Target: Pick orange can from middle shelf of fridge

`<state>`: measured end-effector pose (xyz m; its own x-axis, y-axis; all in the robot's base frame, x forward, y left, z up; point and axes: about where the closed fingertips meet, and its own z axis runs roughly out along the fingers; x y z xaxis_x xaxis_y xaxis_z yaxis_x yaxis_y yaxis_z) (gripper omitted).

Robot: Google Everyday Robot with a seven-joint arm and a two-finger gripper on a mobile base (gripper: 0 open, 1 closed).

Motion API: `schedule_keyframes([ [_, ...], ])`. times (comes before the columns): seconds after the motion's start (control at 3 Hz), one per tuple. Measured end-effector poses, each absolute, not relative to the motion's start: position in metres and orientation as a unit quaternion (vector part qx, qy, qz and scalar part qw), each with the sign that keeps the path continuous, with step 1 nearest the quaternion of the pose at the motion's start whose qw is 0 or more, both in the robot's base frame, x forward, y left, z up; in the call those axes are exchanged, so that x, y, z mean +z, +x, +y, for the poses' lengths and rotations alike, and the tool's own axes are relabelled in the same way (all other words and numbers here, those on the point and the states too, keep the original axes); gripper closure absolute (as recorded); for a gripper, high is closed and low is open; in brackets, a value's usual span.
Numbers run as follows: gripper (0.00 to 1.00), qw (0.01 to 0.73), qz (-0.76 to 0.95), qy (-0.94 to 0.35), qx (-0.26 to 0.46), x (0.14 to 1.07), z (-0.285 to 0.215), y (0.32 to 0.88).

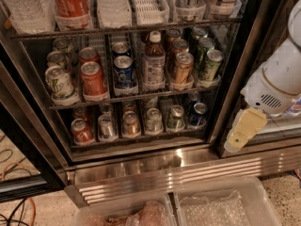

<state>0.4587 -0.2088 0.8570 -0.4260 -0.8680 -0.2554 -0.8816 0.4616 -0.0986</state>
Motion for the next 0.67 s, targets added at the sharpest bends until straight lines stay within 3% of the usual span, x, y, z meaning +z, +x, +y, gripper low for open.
schedule_keyframes([
  [0.67, 0.0, 0.178, 0.855, -0.484, 0.047, 0.859, -0.2, 0.472],
])
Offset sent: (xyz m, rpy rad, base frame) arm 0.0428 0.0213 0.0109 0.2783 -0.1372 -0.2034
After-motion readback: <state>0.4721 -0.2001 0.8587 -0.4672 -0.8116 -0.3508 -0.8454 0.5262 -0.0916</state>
